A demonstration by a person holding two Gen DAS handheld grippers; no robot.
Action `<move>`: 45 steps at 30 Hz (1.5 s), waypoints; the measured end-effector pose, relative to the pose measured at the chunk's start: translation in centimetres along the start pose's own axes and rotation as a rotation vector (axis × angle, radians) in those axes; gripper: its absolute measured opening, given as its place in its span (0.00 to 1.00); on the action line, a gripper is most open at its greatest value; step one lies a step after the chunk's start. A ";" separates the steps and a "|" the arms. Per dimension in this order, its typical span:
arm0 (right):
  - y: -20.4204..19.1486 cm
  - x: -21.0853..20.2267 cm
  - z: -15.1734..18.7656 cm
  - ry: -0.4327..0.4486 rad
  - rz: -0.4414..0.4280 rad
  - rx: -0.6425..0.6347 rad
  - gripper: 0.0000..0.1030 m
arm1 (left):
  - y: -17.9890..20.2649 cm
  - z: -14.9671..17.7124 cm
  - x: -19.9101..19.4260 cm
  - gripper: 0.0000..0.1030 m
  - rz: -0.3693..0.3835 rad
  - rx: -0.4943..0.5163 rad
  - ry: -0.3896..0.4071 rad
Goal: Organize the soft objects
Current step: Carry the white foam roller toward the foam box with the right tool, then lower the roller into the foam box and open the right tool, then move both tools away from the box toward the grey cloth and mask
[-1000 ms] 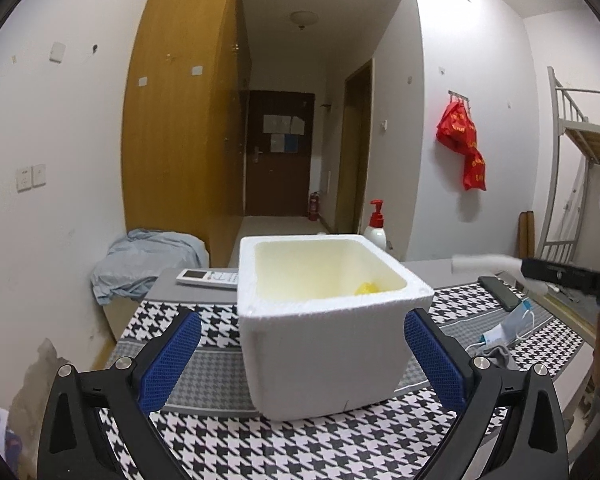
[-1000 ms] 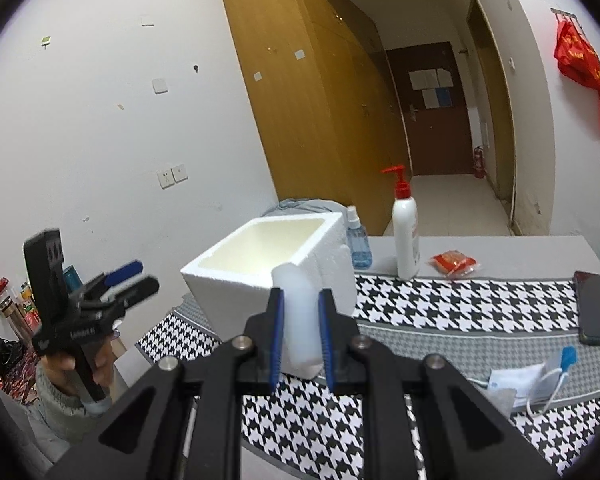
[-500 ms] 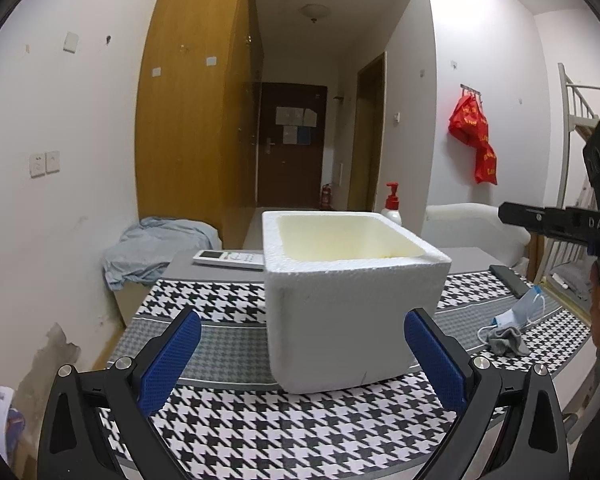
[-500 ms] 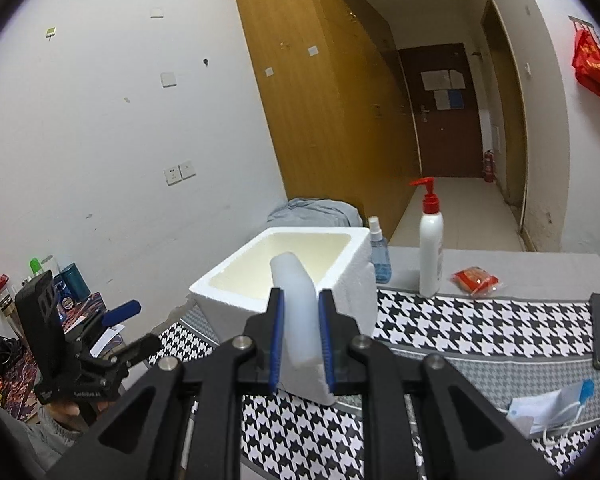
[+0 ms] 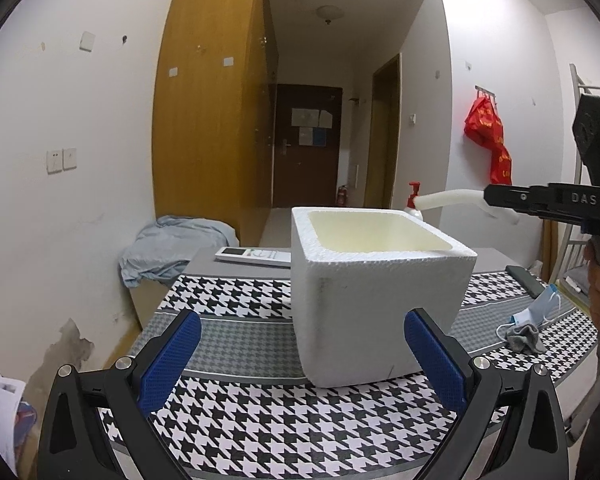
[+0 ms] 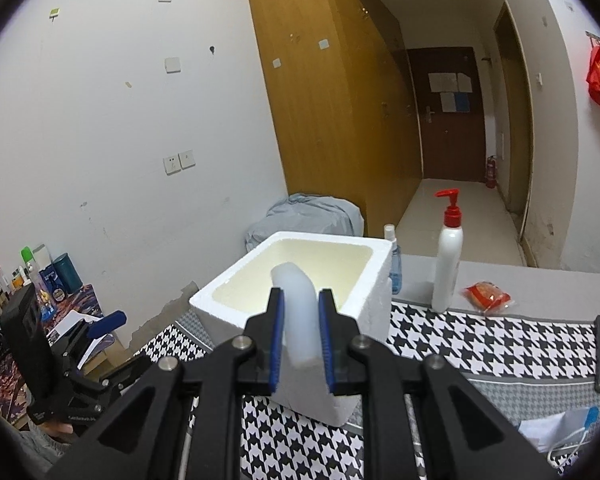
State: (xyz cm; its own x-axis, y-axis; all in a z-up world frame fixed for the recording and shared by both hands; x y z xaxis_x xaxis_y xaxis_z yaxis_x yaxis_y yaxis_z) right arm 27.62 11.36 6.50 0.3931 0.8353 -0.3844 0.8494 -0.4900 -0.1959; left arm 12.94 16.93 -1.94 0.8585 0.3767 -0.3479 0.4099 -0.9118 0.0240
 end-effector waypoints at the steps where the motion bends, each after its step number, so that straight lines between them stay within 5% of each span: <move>1: 0.0 0.4 -0.1 -0.005 0.005 -0.002 0.20 | -0.1 0.1 0.0 0.99 0.000 0.000 -0.001; 21: -0.4 7.1 -1.3 -0.105 0.002 -0.014 0.25 | -1.5 1.3 0.2 0.99 -0.013 -0.032 -0.037; 23: -0.3 7.4 -1.3 -0.108 0.004 -0.008 0.34 | -1.4 1.4 0.3 0.99 -0.016 -0.021 -0.041; 25: -0.4 7.5 -1.3 -0.109 0.013 -0.008 0.71 | -1.3 1.5 0.4 0.99 -0.015 -0.018 -0.043; 36: -1.3 5.9 -1.4 -0.071 0.024 -0.049 0.83 | -0.5 1.3 0.5 0.99 0.002 -0.007 -0.046; 40: -0.9 4.9 -1.4 -0.046 0.062 -0.048 0.98 | -0.1 1.3 0.4 0.99 0.011 -0.004 -0.045; 45: -0.6 3.8 -1.0 -0.038 0.092 -0.054 0.99 | 0.2 1.1 0.4 0.99 0.022 -0.006 -0.045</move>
State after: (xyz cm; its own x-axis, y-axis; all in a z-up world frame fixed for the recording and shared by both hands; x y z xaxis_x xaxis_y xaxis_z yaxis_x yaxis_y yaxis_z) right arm 28.97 15.09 6.02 0.4578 0.7769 -0.4324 0.8284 -0.5493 -0.1099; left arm 12.99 16.65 -3.13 0.8525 0.3488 -0.3893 0.3931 -0.9187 0.0375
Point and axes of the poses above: each gripper's, at about its wrist camera, not at the fingertips, and x roughly the way its jaws point, y to its right, z to its underside, the point moved 5 cm from there along x, roughly the way its jaws point, and after that the axes turned 5 degrees about -z, right-handed, at the moved point
